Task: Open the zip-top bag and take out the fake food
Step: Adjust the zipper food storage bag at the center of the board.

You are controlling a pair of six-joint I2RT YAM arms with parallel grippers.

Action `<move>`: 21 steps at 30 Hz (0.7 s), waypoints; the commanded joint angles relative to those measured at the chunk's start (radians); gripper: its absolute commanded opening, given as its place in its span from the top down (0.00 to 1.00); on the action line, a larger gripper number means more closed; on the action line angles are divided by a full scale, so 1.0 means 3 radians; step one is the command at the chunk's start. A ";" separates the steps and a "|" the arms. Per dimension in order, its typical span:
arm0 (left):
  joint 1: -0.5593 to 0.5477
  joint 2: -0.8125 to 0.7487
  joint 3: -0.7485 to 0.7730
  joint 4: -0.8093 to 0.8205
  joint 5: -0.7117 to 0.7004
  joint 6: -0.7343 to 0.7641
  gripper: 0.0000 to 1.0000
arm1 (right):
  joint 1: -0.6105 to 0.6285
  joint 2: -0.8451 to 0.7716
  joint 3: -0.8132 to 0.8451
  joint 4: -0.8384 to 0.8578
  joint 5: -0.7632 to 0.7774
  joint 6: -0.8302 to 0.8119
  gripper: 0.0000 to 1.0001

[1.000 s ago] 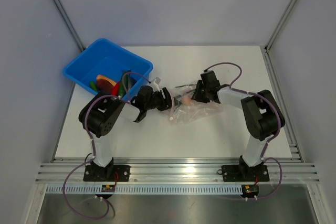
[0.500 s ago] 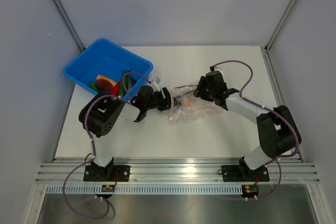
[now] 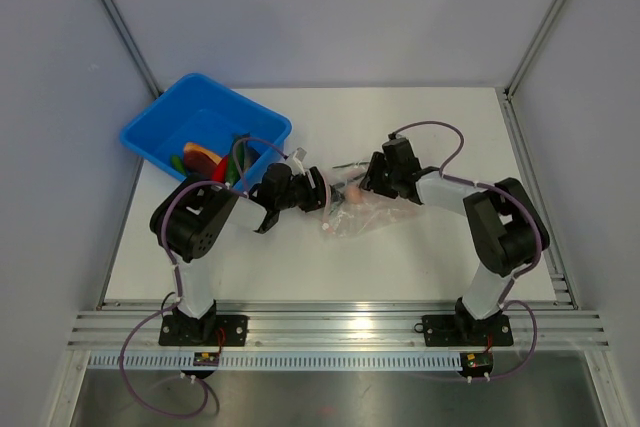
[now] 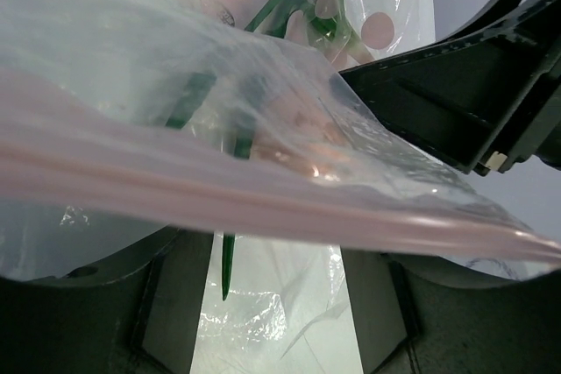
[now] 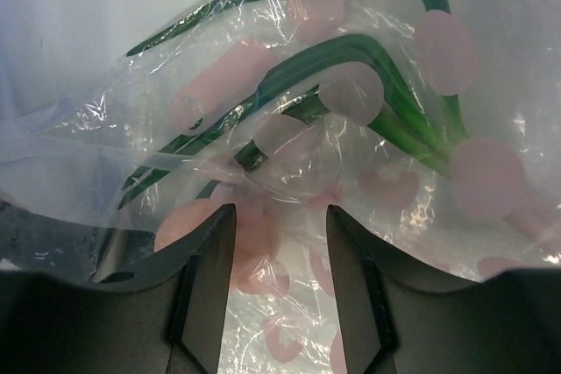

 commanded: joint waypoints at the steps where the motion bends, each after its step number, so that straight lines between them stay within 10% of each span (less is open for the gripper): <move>1: -0.0019 -0.0082 0.0106 0.0119 -0.0011 0.0073 0.39 | 0.0030 0.0086 0.0205 0.0053 -0.0149 0.0004 0.47; 21: -0.0116 -0.0011 0.0223 -0.0116 -0.0159 0.0170 0.34 | 0.0306 0.0373 0.0461 -0.0315 -0.0175 -0.0063 0.52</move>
